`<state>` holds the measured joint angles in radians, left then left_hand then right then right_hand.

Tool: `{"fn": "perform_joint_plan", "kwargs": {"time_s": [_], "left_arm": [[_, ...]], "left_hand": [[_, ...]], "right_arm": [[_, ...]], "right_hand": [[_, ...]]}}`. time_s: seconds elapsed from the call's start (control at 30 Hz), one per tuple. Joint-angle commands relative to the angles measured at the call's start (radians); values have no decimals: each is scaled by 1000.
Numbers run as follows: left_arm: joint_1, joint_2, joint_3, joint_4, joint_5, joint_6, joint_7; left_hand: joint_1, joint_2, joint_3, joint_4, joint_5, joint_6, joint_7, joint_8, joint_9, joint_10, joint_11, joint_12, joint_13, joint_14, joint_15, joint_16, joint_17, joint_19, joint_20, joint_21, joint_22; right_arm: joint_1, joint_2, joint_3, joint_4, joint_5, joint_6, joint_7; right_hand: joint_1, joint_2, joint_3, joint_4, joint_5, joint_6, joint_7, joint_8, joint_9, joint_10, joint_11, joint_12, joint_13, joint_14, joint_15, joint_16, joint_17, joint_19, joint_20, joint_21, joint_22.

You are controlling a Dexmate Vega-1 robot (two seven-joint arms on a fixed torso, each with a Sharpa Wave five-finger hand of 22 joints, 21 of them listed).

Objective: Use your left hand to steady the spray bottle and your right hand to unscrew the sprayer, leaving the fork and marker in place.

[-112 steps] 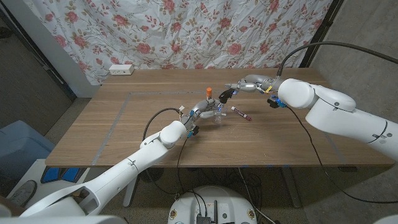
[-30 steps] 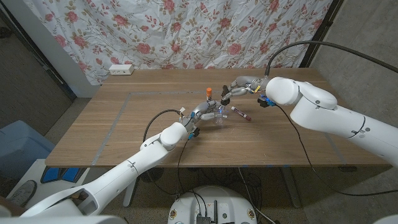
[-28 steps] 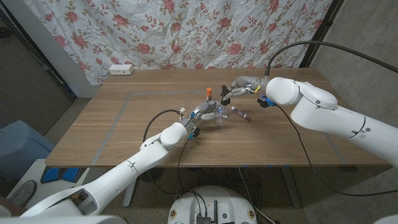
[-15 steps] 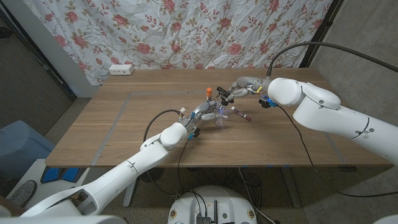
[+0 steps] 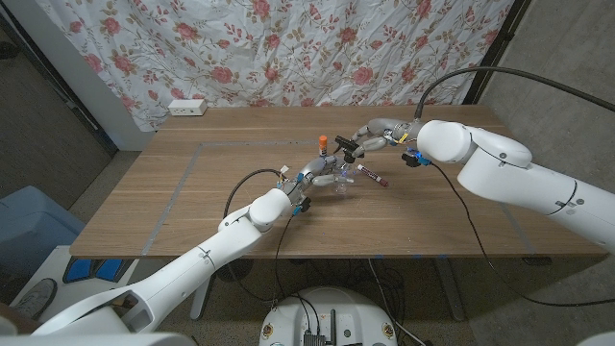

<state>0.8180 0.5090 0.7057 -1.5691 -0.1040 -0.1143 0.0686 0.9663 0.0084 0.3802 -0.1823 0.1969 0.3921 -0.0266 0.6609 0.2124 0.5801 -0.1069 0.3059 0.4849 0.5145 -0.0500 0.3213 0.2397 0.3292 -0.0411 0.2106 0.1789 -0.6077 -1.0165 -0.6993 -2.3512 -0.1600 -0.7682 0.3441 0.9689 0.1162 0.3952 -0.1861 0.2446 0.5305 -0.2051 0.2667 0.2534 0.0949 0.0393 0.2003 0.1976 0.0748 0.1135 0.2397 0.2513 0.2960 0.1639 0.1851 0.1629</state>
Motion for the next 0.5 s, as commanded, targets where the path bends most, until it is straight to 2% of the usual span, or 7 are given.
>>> {"fn": "perform_joint_plan", "kwargs": {"time_s": [0.03,0.23,0.43,0.47,0.5], "left_arm": [[-3,-2,3,6,-3,2,-7],[2,2,0,0,-6,7,-4],[2,3,0,3,-8,6,-6],[1,2,0,5,-9,5,-8],[1,2,0,6,-10,4,-9]], "left_hand": [[-58,103,20,14,6,55,20,7,2,33,-23,5,2,8,-94,-3,3,8,-29,0,2],[-58,106,21,14,6,54,22,7,2,31,-22,3,3,8,-92,-3,5,7,-26,-1,2],[-58,107,22,13,6,54,21,7,2,34,-20,3,4,9,-92,-4,5,7,-26,-1,2],[-59,108,22,13,6,53,21,6,2,34,-20,3,4,8,-93,-4,6,7,-27,-1,2],[-58,108,22,13,6,52,21,6,2,34,-20,3,4,9,-92,-4,6,7,-26,-1,2]], "right_arm": [[-14,-5,25,12,39,20,-19],[-29,-1,47,21,74,45,-38],[-53,0,74,29,110,73,-70],[-59,0,80,30,115,77,-80],[-62,0,83,30,120,78,-84]], "right_hand": [[19,-1,12,1,7,1,-15,-1,2,-2,-16,1,2,-3,-7,-1,4,0,-8,0,3],[41,7,21,0,9,13,-17,3,2,-3,-26,0,2,-5,-13,1,5,-1,-11,0,3],[90,12,36,-3,12,61,-17,23,6,13,-57,6,2,-5,-21,3,7,-3,-13,0,3],[109,12,40,-4,13,83,-17,30,6,19,-76,8,2,-6,-24,4,8,-2,-12,0,3],[115,12,41,-4,13,90,-17,33,6,20,-81,8,2,-6,-28,5,8,-1,-13,1,3]]}}
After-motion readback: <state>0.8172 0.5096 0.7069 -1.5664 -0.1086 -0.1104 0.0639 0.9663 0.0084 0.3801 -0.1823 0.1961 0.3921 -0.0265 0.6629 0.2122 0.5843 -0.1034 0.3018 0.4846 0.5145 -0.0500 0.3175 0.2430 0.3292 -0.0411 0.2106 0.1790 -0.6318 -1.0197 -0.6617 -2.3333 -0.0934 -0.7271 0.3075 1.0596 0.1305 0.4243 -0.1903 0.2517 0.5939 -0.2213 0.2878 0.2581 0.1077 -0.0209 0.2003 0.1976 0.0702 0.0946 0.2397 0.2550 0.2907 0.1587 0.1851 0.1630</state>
